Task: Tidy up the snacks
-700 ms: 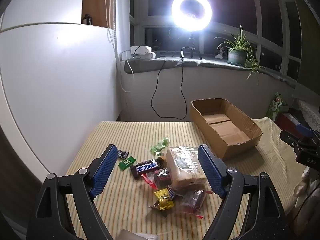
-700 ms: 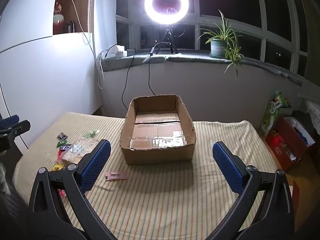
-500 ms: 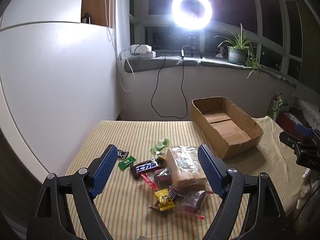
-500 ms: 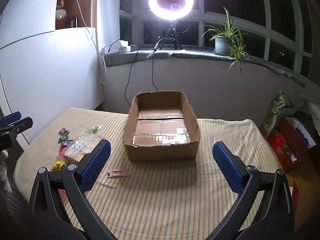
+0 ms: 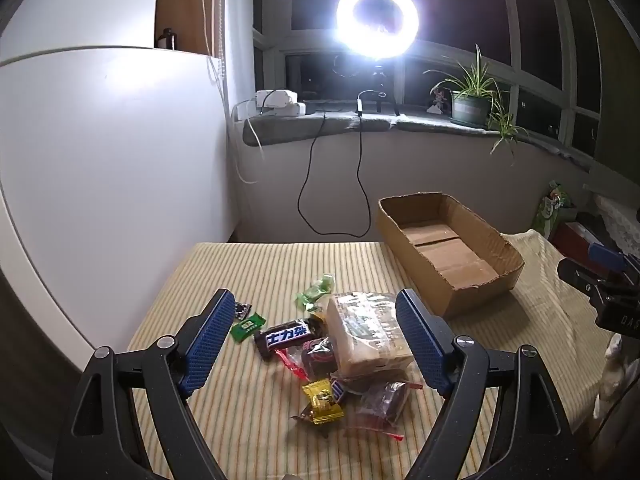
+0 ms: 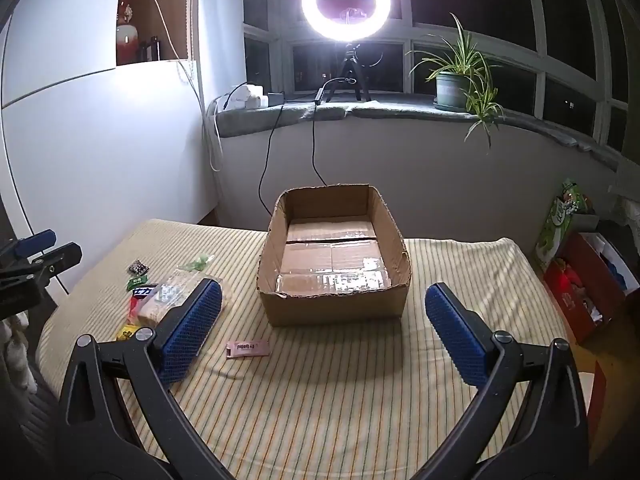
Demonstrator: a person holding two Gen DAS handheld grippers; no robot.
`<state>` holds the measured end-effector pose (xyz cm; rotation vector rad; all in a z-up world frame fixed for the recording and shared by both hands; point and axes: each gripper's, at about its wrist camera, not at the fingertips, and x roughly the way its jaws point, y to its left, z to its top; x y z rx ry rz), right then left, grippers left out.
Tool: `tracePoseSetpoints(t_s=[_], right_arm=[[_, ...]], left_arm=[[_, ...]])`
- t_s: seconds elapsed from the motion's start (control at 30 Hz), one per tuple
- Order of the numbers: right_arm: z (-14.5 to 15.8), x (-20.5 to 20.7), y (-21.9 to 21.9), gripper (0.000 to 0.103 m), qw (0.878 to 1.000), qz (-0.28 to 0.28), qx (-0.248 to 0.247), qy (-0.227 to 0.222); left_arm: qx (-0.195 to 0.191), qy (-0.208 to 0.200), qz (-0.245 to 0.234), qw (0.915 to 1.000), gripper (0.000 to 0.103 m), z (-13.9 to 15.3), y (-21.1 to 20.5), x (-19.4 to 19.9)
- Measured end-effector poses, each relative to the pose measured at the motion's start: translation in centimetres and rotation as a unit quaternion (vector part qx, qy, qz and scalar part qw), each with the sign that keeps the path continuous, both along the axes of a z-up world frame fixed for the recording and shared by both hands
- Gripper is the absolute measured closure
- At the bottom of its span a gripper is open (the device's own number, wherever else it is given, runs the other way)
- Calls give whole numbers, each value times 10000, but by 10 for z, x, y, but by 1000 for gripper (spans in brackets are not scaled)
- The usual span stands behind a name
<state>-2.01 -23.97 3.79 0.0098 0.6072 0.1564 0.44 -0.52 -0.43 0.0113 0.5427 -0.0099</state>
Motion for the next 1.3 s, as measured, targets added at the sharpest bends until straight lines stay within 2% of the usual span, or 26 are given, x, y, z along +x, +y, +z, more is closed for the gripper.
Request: tracePoseSetpoints(t_s=[1.3], right_arm=[[-7, 4, 7, 0, 9998, 170, -6, 100]], left_arm=[[-42, 20, -26, 10000, 20, -1, 2, 3]])
